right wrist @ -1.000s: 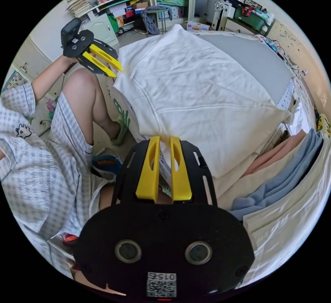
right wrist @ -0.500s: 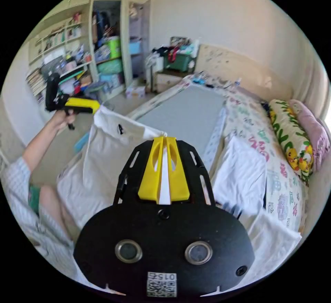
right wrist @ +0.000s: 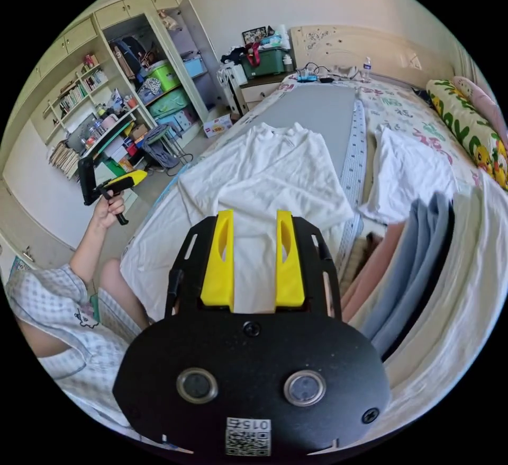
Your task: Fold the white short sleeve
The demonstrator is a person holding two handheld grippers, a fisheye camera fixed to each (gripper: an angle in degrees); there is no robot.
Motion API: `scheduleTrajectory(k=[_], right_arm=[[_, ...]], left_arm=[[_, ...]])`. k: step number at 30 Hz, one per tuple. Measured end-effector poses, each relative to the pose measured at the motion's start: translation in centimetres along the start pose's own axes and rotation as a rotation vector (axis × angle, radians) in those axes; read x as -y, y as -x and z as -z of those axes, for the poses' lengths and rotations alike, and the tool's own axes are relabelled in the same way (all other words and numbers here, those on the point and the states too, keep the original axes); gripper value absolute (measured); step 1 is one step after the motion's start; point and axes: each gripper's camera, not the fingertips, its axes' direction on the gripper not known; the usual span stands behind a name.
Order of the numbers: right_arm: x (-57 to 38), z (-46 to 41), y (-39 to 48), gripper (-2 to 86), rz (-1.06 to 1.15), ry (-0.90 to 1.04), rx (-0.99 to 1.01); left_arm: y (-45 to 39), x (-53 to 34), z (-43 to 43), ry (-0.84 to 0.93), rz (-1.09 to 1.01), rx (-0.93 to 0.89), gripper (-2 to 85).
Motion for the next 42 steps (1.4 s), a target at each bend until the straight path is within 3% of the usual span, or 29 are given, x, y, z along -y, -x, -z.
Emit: scheduleTrajectory(k=[7, 11, 16, 22, 26, 30, 37, 40, 42], right_arm=[[-9.9, 2.3, 1.9, 8.4, -0.082, 0.146, -0.271], [-12.7, 4.1, 1.8, 7.6, -0.183, 0.154, -0.234], [-13.5, 9.0, 5.4, 6.5, -0.188, 0.039, -0.156], [-6.5, 22.5, 12.4, 5.1, -0.062, -0.044, -0.168], [-1.1, 37.2, 19.3, 3.4, -0.034, -0.088, -0.189], [2.1, 45.7, 28.6, 0.6, 0.064, -0.082, -0.367], [-0.4, 46.5, 33.7, -0.4, 0.139, -0.041, -0.450], [-4.1, 42.8, 32.8, -0.4, 0.190, -0.069, -0.397], [-8.6, 37.1, 31.5, -0.5, 0.255, -0.198, -0.504]], left_arm=[[-2.7, -9.7, 4.4, -0.074, 0.049, -0.055, 2.3], [-3.5, -13.4, 6.5, -0.128, 0.003, -0.037, 1.6], [-1.3, -14.8, 6.8, -0.211, 0.148, -0.081, 0.7], [-2.3, -14.9, 5.5, -0.166, 0.158, -0.167, -0.1], [-3.6, -14.4, 4.0, -0.147, 0.161, -0.225, -0.3], [-5.4, -13.6, 2.9, -0.133, 0.126, -0.282, -0.5], [-8.1, -12.1, 1.9, -0.096, 0.056, -0.251, -0.2], [-8.9, -11.8, 2.1, -0.114, 0.023, -0.266, -0.2], [-8.8, -11.6, 2.1, -0.132, 0.021, -0.257, -0.3]])
